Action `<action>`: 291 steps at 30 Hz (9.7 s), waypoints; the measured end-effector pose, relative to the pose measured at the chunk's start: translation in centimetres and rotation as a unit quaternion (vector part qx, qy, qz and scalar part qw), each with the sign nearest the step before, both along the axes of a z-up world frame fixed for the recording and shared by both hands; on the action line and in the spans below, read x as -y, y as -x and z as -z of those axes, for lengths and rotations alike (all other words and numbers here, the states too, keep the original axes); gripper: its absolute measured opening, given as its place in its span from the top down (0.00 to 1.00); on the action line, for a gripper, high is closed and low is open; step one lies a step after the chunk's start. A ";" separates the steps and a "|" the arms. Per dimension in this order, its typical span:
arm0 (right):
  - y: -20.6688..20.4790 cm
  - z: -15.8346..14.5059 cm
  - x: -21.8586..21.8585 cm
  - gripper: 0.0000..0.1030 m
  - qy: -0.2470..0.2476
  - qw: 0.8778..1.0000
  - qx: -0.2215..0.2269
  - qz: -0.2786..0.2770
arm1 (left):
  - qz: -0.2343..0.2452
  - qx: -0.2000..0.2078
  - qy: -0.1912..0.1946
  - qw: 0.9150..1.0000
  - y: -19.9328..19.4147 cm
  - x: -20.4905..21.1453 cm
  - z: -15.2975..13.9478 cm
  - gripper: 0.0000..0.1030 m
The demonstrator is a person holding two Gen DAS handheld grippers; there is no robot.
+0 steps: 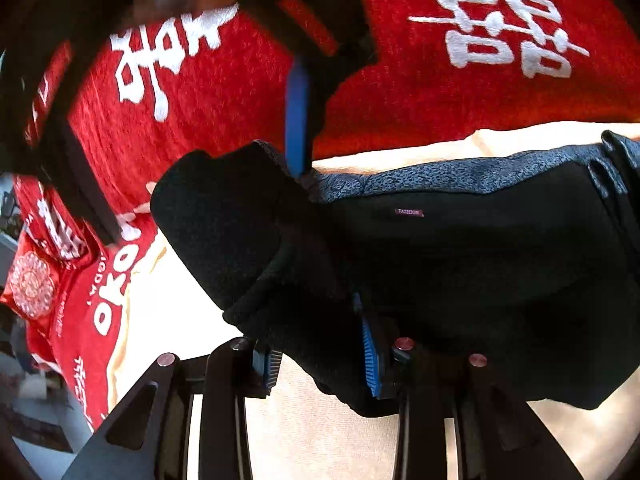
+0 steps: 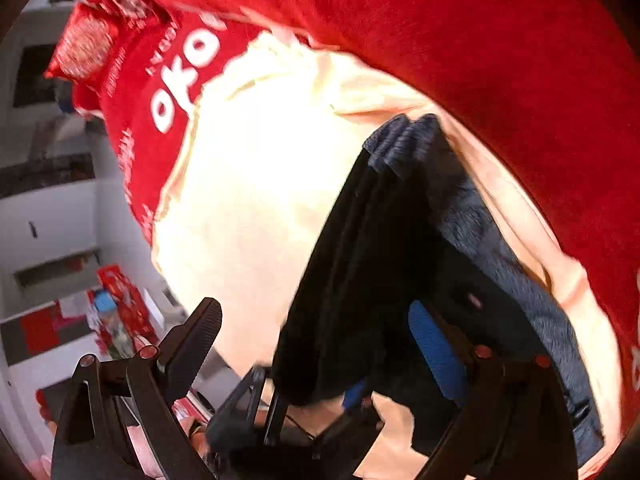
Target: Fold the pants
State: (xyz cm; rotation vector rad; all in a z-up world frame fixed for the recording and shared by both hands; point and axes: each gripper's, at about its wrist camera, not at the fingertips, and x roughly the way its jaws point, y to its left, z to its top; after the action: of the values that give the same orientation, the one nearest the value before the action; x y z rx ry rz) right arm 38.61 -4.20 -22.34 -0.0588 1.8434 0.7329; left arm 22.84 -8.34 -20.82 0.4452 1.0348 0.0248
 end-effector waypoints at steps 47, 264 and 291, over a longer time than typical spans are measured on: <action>18.5 2.6 51.1 0.77 -0.140 0.894 0.063 0.420 | 0.302 -0.080 0.011 0.950 13.8 37.5 -2.6 0.33; 37.2 -13.1 39.5 0.00 0.167 0.883 0.161 0.408 | -0.007 -0.207 0.107 0.973 17.4 13.4 -10.1 0.01; 37.4 -16.2 36.1 0.00 0.181 0.890 0.169 0.382 | 0.003 -0.201 0.113 0.973 18.4 14.0 -14.0 0.01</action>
State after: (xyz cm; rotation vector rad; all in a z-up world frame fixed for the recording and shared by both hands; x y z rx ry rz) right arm 1.20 -40.26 -6.18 0.2731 1.4643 -0.1721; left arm 4.39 -22.34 -6.84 0.2474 1.4164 -0.1942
